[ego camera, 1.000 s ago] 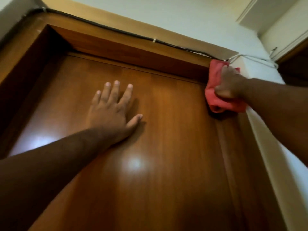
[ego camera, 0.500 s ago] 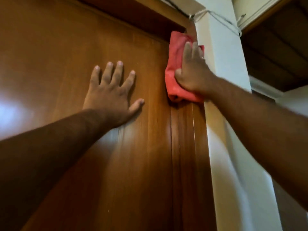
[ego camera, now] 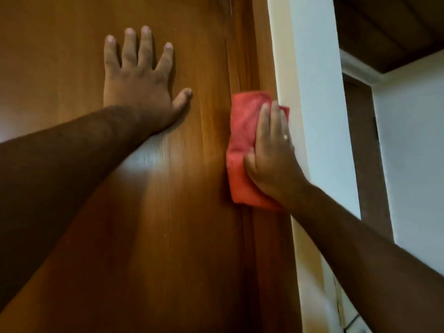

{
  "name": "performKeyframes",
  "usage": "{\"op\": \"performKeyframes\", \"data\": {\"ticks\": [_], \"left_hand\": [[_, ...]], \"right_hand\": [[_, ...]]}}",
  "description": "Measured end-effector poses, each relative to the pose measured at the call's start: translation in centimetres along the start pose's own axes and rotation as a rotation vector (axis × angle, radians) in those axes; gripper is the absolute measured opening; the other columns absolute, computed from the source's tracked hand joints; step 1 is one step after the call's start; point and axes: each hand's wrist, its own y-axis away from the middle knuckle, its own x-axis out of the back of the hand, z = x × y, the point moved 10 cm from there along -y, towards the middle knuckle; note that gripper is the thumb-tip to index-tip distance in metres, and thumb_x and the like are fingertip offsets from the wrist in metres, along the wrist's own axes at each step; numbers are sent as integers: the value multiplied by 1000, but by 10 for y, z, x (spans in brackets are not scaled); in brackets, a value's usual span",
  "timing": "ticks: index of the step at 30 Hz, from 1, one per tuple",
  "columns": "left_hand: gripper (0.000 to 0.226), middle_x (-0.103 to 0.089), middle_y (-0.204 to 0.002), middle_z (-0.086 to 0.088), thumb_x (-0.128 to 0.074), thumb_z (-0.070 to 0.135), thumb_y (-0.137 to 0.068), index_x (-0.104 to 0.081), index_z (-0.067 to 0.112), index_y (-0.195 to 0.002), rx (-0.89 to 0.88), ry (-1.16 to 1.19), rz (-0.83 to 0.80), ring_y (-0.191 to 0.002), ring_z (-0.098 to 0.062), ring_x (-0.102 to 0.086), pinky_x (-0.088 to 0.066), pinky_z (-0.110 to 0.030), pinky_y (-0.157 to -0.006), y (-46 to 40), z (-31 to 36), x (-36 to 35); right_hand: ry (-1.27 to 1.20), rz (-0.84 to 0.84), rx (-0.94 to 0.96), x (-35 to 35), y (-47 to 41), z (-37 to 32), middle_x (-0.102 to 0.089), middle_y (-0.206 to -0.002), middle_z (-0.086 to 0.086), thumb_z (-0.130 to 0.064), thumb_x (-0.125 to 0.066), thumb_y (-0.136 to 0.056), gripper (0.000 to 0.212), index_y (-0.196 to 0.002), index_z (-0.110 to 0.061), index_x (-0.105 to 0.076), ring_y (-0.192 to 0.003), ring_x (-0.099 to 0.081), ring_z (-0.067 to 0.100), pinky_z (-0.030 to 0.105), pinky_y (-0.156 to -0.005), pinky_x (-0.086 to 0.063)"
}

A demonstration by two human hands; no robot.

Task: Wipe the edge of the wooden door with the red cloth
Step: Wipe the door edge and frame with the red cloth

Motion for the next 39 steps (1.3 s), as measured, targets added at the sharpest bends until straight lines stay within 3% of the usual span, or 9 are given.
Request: {"op": "performKeyframes", "data": {"ticks": [3, 6, 10, 18, 22, 29, 33, 35, 39], "left_hand": [[86, -6, -168, -23, -20, 71, -94, -12, 17, -161, 0, 5, 8, -154, -41, -5, -6, -61, -123, 3, -1, 2], [85, -6, -167, -24, -20, 68, -96, -10, 16, -161, -17, 24, 2, -154, -42, -4, -6, -62, -123, 5, 0, 4], [84, -4, -167, -25, -21, 67, -97, -10, 15, -161, -18, 24, -13, -154, -42, -2, -4, -63, -122, 5, 3, 4], [83, -6, -167, -25, -23, 66, -97, -11, 14, -161, -11, 37, -13, -154, -42, -4, -5, -62, -123, 6, 1, 4], [83, -7, -167, -24, -26, 66, -97, -11, 14, -161, -23, 116, -80, -154, -41, -4, -6, -62, -123, 24, 8, 5], [87, -13, -167, -21, -34, 66, -92, -19, 14, -161, -179, 192, -168, -153, -40, -12, -1, -60, -121, 214, 72, -4], [86, -15, -168, -20, -42, 63, -93, -22, 14, -161, -257, 117, -263, -153, -38, -12, 3, -58, -121, 309, 91, -18], [84, -10, -168, -19, -37, 63, -96, -16, 15, -162, -267, 75, -276, -154, -37, -5, 5, -58, -121, 319, 92, -23], [82, -3, -169, -20, -28, 61, -98, -7, 15, -162, -252, 73, -259, -154, -38, 2, 10, -58, -120, 320, 93, -27]], "right_hand": [[18, 57, -44, 2, -5, -2, -6, -163, 21, -40, -43, -90, 82, -155, -4, -7, -150, -8, 39, 49, -117, -20], [-23, 53, -43, -14, 71, 5, -13, -161, 23, -24, -52, -91, 77, -153, -1, -13, -148, -17, 40, 50, -117, -26], [-73, -43, -6, -37, 160, 9, -15, -158, 25, -32, -45, -85, 79, -151, 0, -14, -144, -21, 45, 58, -109, -34], [-34, 11, -44, -11, 53, 3, -11, -161, 26, -29, -48, -89, 78, -153, 1, -14, -148, -11, 43, 50, -116, -19], [-37, -4, -12, -11, 62, 2, -8, -162, 23, -24, -50, -92, 75, -153, 0, -13, -149, -9, 40, 47, -115, -17], [-33, -115, 39, -59, 238, 21, -1, -161, 22, -30, -49, -88, 88, -155, -9, 5, -146, -12, 45, 55, -111, -23], [111, -229, -31, -92, 365, 37, -29, -144, 34, -34, -37, -100, 62, -147, 3, -24, -124, -46, 51, 55, -98, -45], [129, -325, -84, -108, 420, 40, -34, -139, 35, -32, -28, -105, 50, -134, 7, -38, -119, -47, 51, 56, -96, -46], [131, -552, -204, -129, 508, 44, -32, -140, 35, -26, -23, -104, 46, -128, 10, -40, -121, -48, 55, 62, -90, -51]]}}
